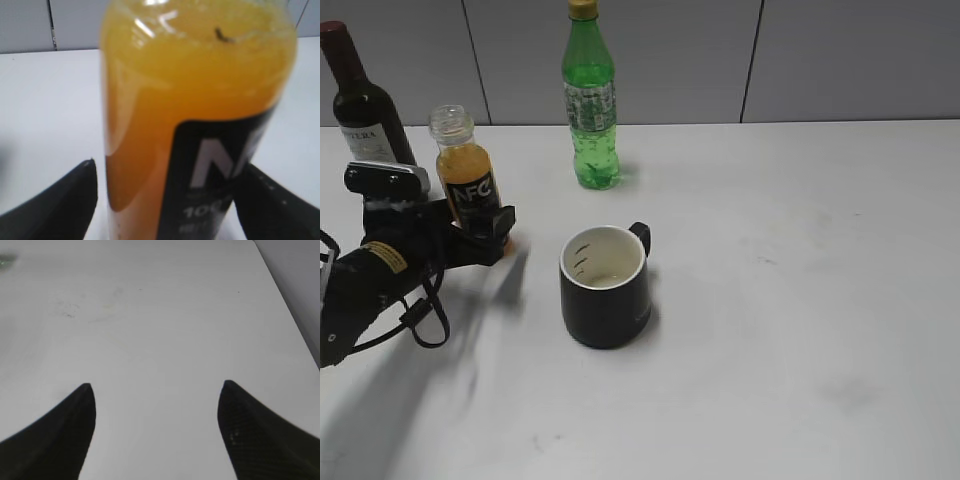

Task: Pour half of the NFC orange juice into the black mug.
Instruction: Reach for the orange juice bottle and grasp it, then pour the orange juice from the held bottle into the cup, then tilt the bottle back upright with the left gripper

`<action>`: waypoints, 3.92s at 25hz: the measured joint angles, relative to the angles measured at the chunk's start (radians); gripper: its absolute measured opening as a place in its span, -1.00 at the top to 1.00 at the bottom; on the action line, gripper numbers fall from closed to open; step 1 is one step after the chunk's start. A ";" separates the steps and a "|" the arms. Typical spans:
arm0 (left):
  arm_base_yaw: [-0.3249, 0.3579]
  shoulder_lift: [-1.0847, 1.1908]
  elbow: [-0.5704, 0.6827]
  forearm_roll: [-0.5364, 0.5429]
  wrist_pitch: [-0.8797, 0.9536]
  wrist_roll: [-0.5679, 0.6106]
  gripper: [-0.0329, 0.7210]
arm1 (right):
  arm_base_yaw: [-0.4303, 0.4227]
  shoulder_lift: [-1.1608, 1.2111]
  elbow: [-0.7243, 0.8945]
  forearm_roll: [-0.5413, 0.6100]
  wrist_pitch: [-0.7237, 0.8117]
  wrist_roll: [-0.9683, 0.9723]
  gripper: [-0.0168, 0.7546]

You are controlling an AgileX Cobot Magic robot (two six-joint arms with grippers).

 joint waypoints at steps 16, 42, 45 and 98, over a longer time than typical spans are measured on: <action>0.000 0.076 -0.104 0.012 -0.040 0.000 -0.66 | 0.000 0.000 0.000 0.000 0.000 0.000 -0.54; 0.001 -0.012 -0.083 0.097 -0.031 0.096 -0.34 | 0.000 0.000 0.000 0.001 0.000 0.000 -0.54; 0.001 -0.072 -0.070 0.146 0.002 0.159 -0.34 | 0.000 0.000 0.000 0.001 0.000 0.000 -0.54; -0.022 -0.265 -0.089 0.224 0.254 0.468 -0.34 | 0.000 0.000 0.000 0.001 0.000 -0.001 -0.54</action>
